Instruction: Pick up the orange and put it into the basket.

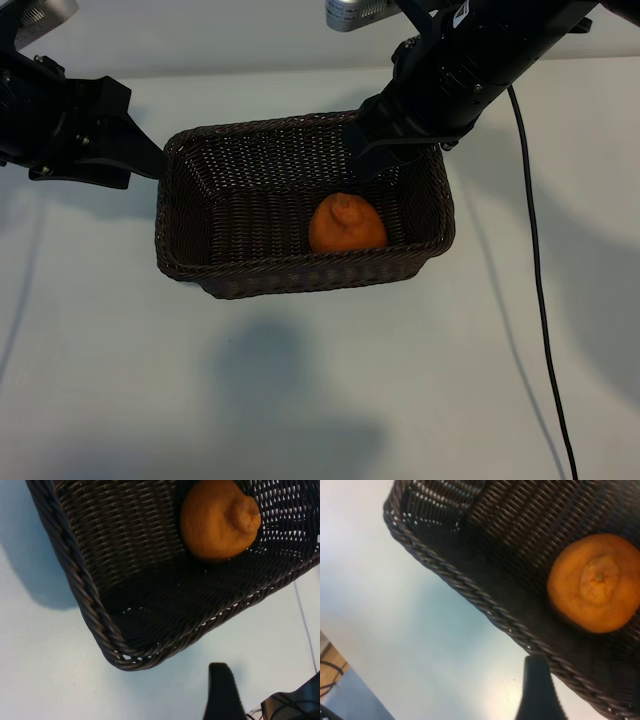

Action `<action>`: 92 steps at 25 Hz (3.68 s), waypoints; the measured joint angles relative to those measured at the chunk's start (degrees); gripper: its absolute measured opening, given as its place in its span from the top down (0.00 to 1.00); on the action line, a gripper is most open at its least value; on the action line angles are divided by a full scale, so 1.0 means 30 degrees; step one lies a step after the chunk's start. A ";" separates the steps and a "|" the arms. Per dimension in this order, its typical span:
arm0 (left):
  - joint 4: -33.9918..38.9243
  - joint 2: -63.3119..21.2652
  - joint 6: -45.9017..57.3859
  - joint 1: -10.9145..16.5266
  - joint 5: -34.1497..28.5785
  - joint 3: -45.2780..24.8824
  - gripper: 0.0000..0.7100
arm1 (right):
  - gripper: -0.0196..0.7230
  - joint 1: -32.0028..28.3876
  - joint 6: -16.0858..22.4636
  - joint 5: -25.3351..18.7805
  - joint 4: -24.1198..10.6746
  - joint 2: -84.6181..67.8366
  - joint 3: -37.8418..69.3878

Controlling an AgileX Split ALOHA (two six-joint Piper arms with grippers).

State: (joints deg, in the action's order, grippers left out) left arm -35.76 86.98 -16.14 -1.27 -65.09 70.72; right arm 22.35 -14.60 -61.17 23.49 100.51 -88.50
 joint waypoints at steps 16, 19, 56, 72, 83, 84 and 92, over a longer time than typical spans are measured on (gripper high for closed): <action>0.0000 0.0000 -0.0021 0.0000 0.0417 0.0000 0.31 | 0.37 -0.3261 -0.2096 -0.2092 0.1110 -0.1085 0.0000; 0.0000 0.0000 -0.0021 0.0000 0.0432 0.0000 0.31 | 0.37 -0.4013 -0.2732 -0.2317 0.1741 -0.1618 0.0000; 0.0000 0.0000 -0.0417 0.0000 0.0352 0.0000 0.31 | 0.37 -0.5609 -0.5371 -0.2102 0.1867 -0.5162 0.4192; 0.0000 0.0000 -0.0417 0.0000 0.0352 0.0000 0.31 | 0.37 -0.5643 -0.4972 -0.2348 0.1919 -0.5222 0.4154; 0.0000 0.0000 -0.0474 0.0000 0.0352 0.0000 0.31 | 0.37 -0.5643 -0.4935 -0.2490 0.1994 -0.5222 0.3794; 0.0000 0.0000 -0.0474 0.0000 0.0352 0.0000 0.31 | 0.37 -0.5643 -0.4935 -0.2490 0.1994 -0.5222 0.3794; 0.0000 0.0000 -0.0511 0.0000 0.0352 0.0000 0.31 | 0.37 -0.5643 -0.4928 -0.2456 0.1994 -0.5222 0.3794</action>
State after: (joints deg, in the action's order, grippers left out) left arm -35.76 86.98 -17.67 -1.27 -64.03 70.72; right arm 5.42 -29.38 -68.53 29.48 84.84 -77.12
